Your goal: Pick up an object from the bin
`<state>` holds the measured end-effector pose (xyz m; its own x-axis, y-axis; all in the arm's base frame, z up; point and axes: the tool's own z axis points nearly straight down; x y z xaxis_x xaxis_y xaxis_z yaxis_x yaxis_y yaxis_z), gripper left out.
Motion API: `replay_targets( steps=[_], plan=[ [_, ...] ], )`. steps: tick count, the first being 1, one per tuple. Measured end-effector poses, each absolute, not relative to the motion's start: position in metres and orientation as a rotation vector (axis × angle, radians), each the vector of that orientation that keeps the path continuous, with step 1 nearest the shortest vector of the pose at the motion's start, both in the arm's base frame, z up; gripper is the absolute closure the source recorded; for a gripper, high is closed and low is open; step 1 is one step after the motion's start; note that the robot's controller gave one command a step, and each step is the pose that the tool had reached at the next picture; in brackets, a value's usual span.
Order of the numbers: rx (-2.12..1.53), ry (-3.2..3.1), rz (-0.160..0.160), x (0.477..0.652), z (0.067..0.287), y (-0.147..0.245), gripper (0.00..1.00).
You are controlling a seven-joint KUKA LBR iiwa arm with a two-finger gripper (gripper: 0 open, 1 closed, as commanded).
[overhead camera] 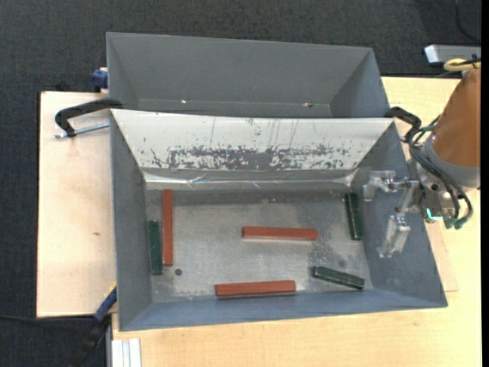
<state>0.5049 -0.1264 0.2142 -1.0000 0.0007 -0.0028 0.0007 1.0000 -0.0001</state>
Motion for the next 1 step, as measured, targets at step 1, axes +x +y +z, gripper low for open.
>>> replay_targets(
  steps=[1],
  plan=[
    [0.000, 3.139, 0.000, 0.5051, 0.2143, -0.1261, 0.00]
  ],
)
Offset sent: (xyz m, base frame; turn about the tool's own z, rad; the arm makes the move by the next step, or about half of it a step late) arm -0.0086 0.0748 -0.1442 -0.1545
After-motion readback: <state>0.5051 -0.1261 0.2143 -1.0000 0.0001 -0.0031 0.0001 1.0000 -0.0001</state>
